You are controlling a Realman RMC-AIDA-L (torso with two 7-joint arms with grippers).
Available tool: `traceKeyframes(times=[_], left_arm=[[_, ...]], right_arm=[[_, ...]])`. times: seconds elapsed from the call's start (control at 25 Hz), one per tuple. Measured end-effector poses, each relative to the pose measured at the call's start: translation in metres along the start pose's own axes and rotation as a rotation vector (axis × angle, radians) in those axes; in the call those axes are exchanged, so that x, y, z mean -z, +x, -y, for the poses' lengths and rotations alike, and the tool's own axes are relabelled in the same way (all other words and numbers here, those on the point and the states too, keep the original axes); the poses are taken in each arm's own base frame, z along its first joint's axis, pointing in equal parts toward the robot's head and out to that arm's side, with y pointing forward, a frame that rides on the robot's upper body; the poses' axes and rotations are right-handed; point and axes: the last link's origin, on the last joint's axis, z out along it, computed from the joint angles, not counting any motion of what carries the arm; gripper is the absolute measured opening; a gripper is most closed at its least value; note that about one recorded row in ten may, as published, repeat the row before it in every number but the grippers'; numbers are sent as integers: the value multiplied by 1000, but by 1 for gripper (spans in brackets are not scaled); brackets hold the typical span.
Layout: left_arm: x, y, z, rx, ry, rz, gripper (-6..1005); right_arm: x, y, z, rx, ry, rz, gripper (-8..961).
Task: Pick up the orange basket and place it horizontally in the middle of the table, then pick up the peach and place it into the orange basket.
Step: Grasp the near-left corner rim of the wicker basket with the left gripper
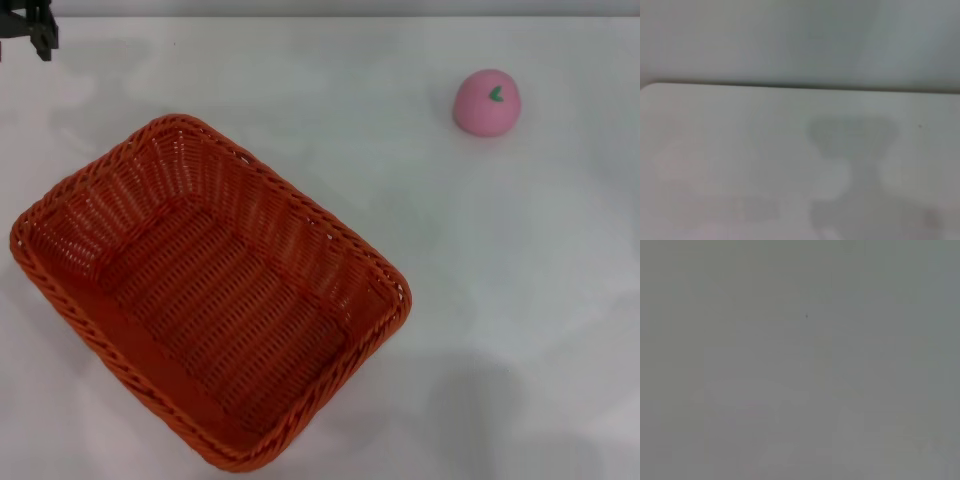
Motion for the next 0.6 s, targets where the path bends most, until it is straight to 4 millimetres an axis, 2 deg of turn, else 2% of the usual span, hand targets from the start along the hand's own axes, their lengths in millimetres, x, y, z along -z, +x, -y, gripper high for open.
traceKeyframes(times=[0.24, 0.6], left_arm=[[5, -6, -14, -49, -22, 51, 480], [12, -11, -22, -100, 7, 93, 488]], right_arm=[[-2, 0, 0, 1, 7, -10, 868], [-6, -4, -1, 4, 12, -15, 868]])
